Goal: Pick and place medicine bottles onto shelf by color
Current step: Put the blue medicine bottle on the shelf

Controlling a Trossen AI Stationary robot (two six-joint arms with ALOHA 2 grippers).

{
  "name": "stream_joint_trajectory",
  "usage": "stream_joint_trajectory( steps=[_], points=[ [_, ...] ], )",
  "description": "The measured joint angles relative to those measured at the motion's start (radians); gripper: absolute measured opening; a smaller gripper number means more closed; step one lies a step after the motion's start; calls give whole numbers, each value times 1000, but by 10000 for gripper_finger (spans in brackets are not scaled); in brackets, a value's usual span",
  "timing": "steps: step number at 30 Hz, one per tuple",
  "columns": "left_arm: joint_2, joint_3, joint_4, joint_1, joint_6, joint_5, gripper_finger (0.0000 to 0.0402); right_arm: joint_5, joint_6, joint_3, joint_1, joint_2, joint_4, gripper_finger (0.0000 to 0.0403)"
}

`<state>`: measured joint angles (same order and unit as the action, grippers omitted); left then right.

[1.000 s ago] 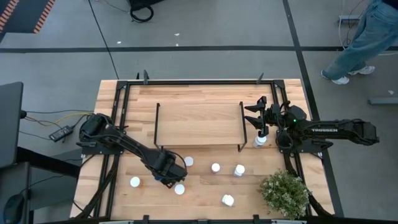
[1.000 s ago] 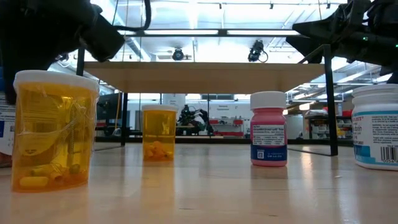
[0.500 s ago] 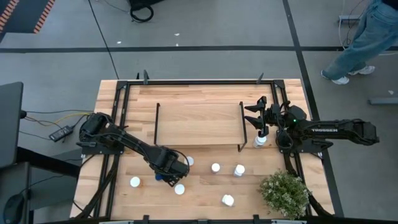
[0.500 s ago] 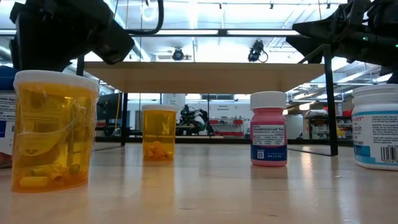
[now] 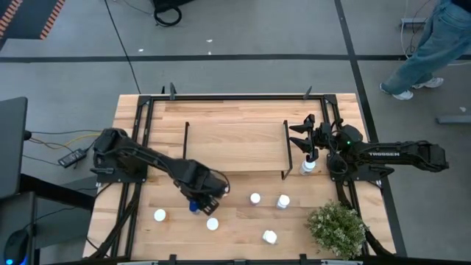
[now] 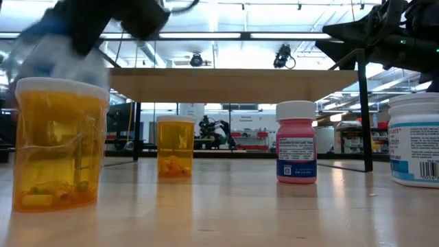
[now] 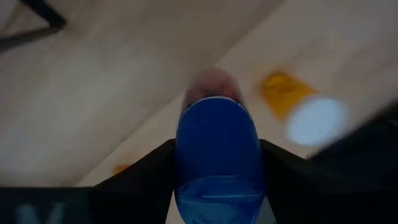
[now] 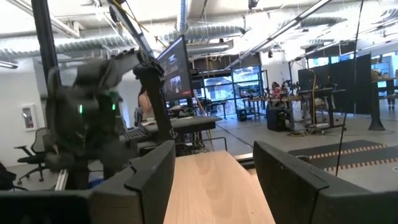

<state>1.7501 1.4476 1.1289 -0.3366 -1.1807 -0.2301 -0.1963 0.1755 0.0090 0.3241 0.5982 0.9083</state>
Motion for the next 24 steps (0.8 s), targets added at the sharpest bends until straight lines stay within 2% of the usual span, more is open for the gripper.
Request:
stream_joint_trajectory(
  steps=[3,7,13,18,24],
  points=[
    [-8,116,76,26,41,7,202,0,1,0,0,0,-1,226],
    [-9,309,244,81,191,31,188,0,1,0,0,0,-1,225],
    [-11,567,447,198,531,250,201,0,1,0,0,0,0,225],
    [-11,631,441,301,878,378,211,-1,35,0,0,0,-1,225],
    [1,593,442,452,1103,372,190,-53,56,0,0,0,-2,225]
  ],
)
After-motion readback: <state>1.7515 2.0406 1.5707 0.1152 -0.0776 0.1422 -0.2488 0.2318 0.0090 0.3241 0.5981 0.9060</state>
